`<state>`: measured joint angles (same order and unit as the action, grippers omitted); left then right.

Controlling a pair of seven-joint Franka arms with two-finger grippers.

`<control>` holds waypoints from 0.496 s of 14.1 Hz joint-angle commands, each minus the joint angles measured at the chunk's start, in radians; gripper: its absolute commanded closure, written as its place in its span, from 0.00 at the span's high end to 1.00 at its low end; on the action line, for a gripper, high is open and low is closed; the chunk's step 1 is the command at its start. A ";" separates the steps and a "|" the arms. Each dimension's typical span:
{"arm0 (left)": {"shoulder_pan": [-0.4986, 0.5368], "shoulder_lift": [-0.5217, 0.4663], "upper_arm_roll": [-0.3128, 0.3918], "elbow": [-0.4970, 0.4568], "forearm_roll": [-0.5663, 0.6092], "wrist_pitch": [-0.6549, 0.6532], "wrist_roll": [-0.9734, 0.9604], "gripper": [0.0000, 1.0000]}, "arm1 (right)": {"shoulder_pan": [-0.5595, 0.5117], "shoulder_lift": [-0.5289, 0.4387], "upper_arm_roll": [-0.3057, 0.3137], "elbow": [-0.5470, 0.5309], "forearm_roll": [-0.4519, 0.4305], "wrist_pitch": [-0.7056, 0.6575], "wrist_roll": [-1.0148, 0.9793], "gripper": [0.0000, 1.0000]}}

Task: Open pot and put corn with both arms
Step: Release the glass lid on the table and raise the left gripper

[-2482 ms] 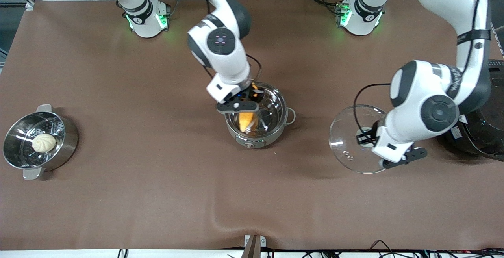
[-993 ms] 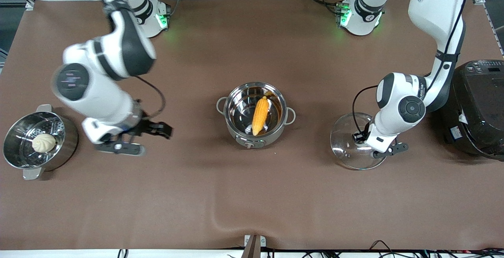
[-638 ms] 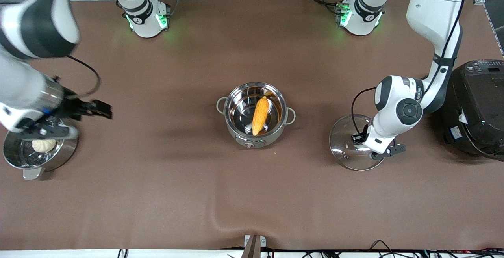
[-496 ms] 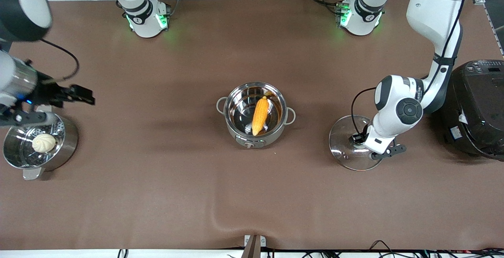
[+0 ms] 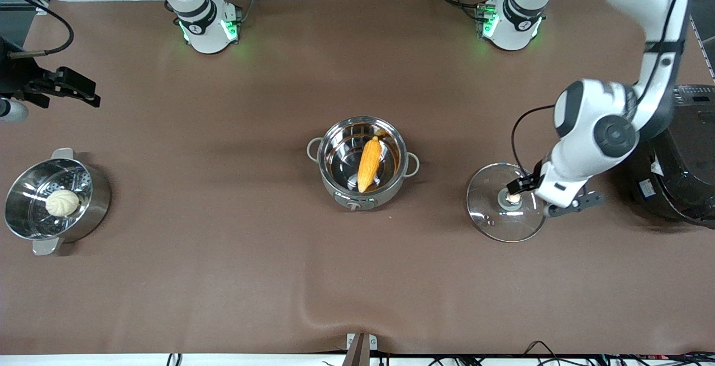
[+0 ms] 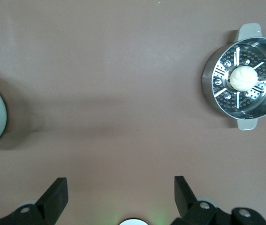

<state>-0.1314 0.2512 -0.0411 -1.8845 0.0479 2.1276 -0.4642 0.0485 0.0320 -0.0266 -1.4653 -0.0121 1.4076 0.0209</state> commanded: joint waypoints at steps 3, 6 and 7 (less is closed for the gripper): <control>0.027 -0.200 -0.005 0.037 0.021 -0.196 0.136 1.00 | -0.034 -0.100 0.010 -0.179 -0.020 0.203 0.060 1.00; 0.027 -0.251 -0.005 0.080 0.021 -0.299 0.261 1.00 | -0.064 -0.095 0.008 -0.176 -0.008 0.185 0.030 1.00; 0.027 -0.276 -0.005 0.081 0.021 -0.304 0.312 1.00 | -0.064 -0.095 0.008 -0.170 -0.006 0.173 0.034 1.00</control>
<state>-0.1094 0.0063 -0.0403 -1.8155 0.0485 1.8552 -0.2328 0.0088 -0.0250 -0.0315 -1.6024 -0.0231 1.5821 0.0618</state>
